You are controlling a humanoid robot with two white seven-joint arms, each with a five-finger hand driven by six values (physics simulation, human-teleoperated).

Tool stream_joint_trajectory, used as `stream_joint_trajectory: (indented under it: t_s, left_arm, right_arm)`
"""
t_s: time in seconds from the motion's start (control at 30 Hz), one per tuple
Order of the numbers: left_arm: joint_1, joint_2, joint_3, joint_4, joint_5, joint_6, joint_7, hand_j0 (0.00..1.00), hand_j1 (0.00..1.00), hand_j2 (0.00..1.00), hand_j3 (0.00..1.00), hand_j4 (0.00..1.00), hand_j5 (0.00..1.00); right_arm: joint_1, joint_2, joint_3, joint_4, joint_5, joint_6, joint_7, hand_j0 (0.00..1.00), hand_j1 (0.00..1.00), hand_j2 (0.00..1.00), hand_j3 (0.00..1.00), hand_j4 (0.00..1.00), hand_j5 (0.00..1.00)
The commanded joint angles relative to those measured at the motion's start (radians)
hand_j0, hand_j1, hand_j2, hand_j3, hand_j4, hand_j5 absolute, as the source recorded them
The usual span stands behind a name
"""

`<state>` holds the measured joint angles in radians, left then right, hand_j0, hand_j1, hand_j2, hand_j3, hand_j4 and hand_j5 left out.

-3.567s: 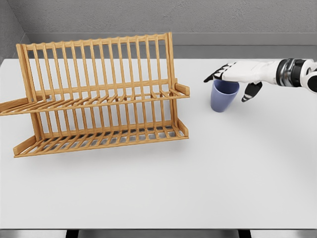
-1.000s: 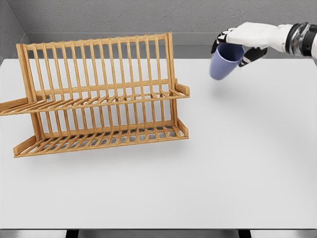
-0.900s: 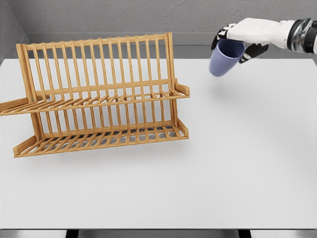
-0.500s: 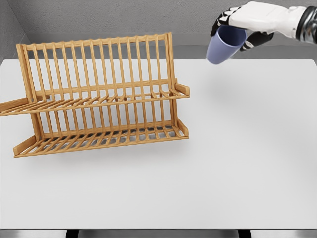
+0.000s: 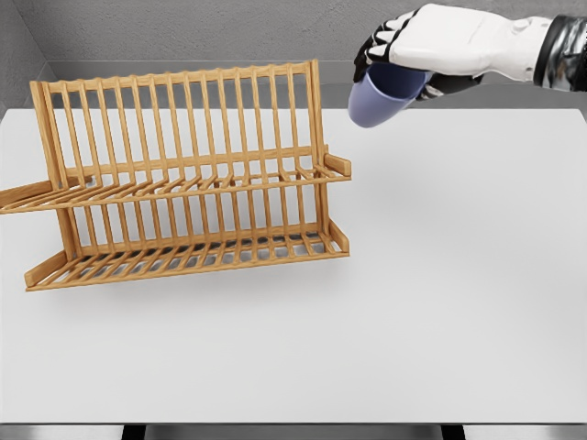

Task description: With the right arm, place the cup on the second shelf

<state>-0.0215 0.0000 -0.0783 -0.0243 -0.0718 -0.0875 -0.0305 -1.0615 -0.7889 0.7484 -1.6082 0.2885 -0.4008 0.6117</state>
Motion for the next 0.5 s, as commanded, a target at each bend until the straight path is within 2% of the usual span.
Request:
stream_joint_trajectory:
  t_s: [0.0,0.23,0.47]
  left_arm:
    - [0.0,0.0,0.0,0.0,0.0,0.0,0.0,1.0,1.0,1.0,1.0,1.0,1.0]
    - [0.0,0.0,0.0,0.0,0.0,0.0,0.0,1.0,1.0,1.0,1.0,1.0,1.0]
    - [0.0,0.0,0.0,0.0,0.0,0.0,0.0,1.0,1.0,1.0,1.0,1.0,1.0]
  right_arm:
    - [0.0,0.0,0.002,-0.036,-0.003,0.0,-0.001,0.64,0.64,0.64,0.64,0.64,0.64]
    - [0.008,0.008,0.006,-0.093,-0.003,-0.001,-0.001,0.65,0.65,0.65,0.65,0.65,0.65]
    - [0.012,0.03,0.012,-0.093,-0.003,-0.001,-0.001,0.65,0.65,0.65,0.65,0.65,0.65]
